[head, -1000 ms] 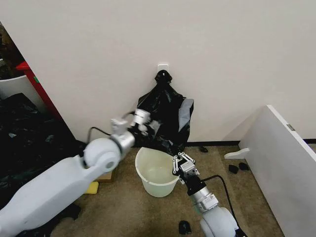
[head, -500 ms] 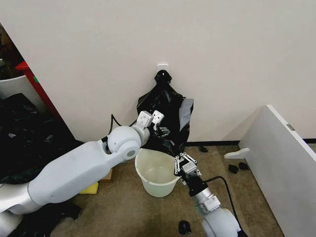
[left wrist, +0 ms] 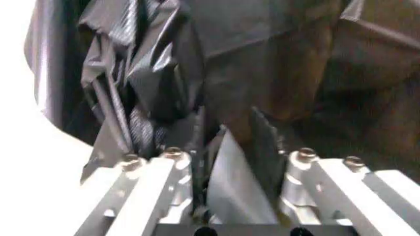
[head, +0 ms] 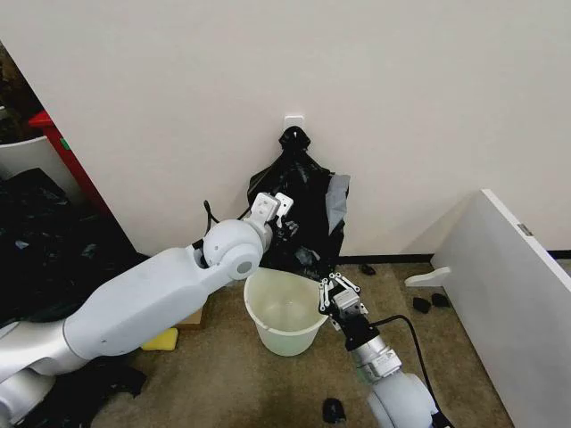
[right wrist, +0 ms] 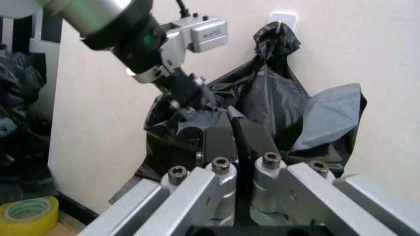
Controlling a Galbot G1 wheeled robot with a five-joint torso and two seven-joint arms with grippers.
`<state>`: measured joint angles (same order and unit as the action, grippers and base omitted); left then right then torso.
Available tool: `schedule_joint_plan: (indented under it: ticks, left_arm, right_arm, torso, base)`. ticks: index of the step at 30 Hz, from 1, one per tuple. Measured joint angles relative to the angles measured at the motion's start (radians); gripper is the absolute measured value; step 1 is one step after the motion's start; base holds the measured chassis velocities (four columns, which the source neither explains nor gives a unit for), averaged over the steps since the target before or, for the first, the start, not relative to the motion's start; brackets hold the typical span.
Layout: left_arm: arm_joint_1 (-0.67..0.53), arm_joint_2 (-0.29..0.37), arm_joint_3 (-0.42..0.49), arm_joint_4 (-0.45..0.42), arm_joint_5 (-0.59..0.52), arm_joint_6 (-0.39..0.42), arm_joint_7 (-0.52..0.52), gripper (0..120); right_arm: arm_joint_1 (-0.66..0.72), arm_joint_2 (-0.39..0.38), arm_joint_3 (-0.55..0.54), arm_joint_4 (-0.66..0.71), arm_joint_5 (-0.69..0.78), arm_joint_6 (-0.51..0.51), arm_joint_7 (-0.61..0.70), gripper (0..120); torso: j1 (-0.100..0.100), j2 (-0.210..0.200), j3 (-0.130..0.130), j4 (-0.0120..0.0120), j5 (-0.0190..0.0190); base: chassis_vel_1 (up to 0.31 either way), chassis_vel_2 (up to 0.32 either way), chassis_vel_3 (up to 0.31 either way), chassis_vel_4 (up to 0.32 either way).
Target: Place the garbage bag over the trash bin.
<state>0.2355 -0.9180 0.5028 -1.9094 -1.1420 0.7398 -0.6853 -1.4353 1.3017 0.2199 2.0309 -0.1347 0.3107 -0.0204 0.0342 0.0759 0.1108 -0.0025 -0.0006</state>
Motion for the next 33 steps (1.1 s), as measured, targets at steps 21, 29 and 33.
schedule_joint_plan:
  ticks: [21,29,33]
  left_arm:
    - [0.016,0.036,0.017,-0.034,0.029,-0.004,-0.022,68]
    - [-0.008,0.031,0.046,-0.016,0.025,-0.004,-0.046,94]
    - [-0.015,0.023,0.05,0.022,-0.02,-0.004,-0.051,75]
  right_arm:
    - [-0.011,0.005,0.0,0.001,-0.007,0.0,-0.005,0]
    - [-0.012,0.003,0.003,0.004,-0.006,0.0,-0.005,0]
    - [-0.012,-0.001,0.005,0.009,0.001,-0.001,-0.006,0]
  torso:
    - [0.0,0.0,0.0,0.0,0.0]
    - [0.0,0.0,0.0,-0.0001,0.0]
    - [0.0,0.0,0.0,0.0,0.0]
  base:
    - [0.0,0.0,0.0,0.0]
    - [0.0,0.0,0.0,0.0]
    - [0.0,0.0,0.0,0.0]
